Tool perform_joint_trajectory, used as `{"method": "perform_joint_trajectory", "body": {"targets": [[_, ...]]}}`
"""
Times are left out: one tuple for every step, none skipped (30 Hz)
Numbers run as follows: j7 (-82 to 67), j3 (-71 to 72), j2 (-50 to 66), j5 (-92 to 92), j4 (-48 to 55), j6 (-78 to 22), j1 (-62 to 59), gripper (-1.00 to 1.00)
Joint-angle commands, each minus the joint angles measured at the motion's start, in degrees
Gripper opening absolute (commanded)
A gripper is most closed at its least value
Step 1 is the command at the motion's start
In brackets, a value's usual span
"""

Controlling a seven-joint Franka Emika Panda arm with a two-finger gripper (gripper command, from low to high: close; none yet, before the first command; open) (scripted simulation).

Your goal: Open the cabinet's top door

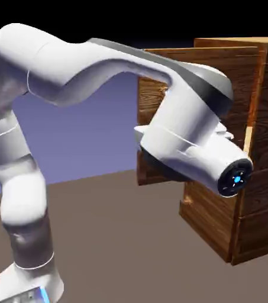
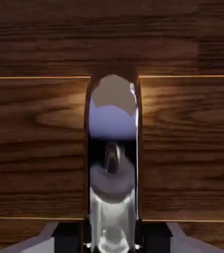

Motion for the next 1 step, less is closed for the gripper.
{"method": "perform_joint_trajectory", "body": {"targets": [[-0.03, 0.00, 0.01, -0.04, 0.00, -0.06, -0.14, 1.00]]}}
